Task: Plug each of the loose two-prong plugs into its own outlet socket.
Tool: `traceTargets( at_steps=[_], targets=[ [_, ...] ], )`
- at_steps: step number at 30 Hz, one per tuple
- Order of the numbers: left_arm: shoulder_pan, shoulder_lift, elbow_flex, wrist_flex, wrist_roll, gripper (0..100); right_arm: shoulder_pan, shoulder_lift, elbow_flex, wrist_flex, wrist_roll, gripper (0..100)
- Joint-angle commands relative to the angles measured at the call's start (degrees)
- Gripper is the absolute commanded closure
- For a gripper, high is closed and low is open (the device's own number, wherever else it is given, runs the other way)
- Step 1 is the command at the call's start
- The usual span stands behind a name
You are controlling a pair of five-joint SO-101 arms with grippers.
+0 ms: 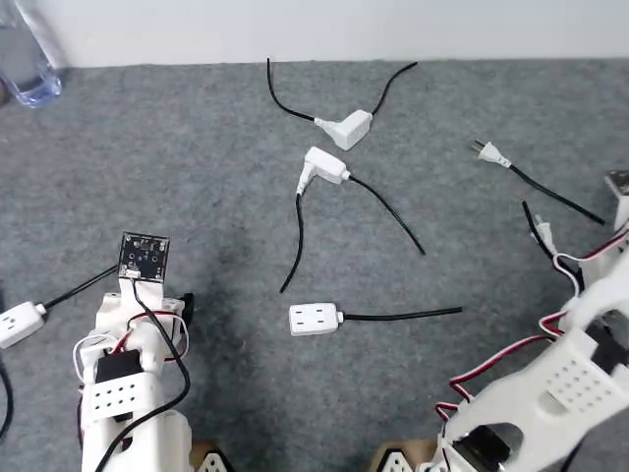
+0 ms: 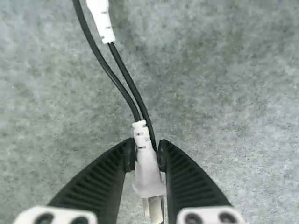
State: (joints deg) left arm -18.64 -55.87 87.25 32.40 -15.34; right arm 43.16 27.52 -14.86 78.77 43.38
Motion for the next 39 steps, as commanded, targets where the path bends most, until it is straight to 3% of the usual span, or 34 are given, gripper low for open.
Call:
traceTargets(
  at_steps=[1,13,18,26,32,39],
  targets=[
    [0.2,-0.8,-0.2,-1.3,-0.7,74,0.3,-5.7,-3.2,0.6,0.4,94.1],
    [0.2,-0.8,-0.2,-1.3,-0.7,74,1.1,-20.5,-4.0,0.7,0.0,94.1],
    [0.2,-0.8,0.0,-1.4,-0.7,74,-1.5,-21.6,-4.0,9.0,-0.7,94.1],
    [0.2,-0.8,0.1,-1.4,-0.7,74,-3.2,-21.6,-0.4,18.6,-27.2,94.2],
    [0.2,-0.8,0.1,-1.4,-0.7,74,-13.5,-21.7,13.0,19.8,-25.7,94.2],
    [0.2,-0.8,0.1,-1.4,-0.7,74,-26.8,-21.2,20.0,9.2,-24.4,98.4]
  ],
)
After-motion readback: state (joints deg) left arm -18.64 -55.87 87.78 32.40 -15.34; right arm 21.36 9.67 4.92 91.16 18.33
